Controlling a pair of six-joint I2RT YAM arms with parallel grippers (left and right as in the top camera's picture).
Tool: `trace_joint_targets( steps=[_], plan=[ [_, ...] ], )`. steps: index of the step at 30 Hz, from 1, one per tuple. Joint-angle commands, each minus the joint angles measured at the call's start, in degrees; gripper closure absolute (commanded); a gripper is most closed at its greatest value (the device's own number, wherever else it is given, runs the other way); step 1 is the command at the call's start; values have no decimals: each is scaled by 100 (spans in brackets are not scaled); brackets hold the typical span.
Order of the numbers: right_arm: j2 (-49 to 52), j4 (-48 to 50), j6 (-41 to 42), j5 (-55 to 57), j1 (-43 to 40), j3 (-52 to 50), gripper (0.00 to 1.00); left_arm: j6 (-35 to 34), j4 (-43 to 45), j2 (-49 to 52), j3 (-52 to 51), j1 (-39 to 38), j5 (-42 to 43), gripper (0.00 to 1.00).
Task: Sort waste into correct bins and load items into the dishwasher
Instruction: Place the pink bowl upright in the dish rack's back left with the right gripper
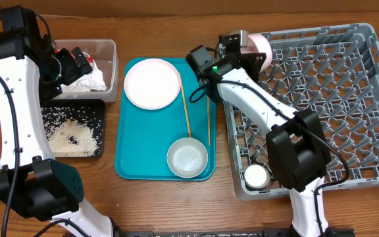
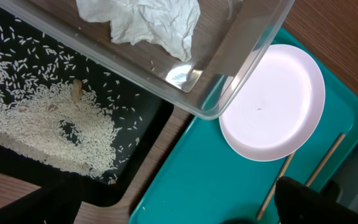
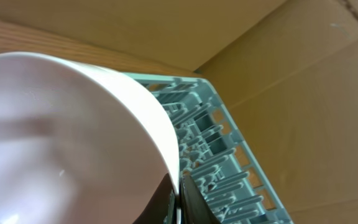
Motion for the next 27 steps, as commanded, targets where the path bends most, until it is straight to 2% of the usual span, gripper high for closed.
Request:
trace_joint_targets(
  steps=[1, 4, 6, 7, 8, 11, 16, 21, 24, 27],
  plan=[
    [-20, -76, 17, -748, -7, 7, 96, 70, 9, -125, 63, -7, -42, 0],
    [-20, -175, 17, -1217, 42, 7, 92, 70, 7, -125, 63, -7, -42, 0],
    [-33, -302, 20, -1425, 133, 22, 83, 70, 9, -125, 63, -7, -42, 0],
    [-35, -341, 20, -1530, 184, 35, 73, 70, 9, -125, 63, -7, -42, 0],
    [-52, -417, 20, -1744, 286, 85, 48, 70, 9, -125, 63, -7, -42, 0],
    [-74, -590, 22, -2164, 483, 249, 15, 70, 9, -125, 63, -7, -42, 0],
    [-92, -1036, 66, -3265, 688, 678, 5, 70, 9, -125, 63, -7, -42, 0],
    [-164, -1578, 57, -4524, 688, 1274, 5, 70, 9, -125, 63, -7, -42, 0],
    [-179, -1875, -302, -5641, 699, 1506, 6, 70, 9, -125, 63, -7, -42, 0],
    [-177, -2068, -717, -6907, 699, 1412, 13, 70, 9, -125, 63, -7, -42, 0]
  ],
)
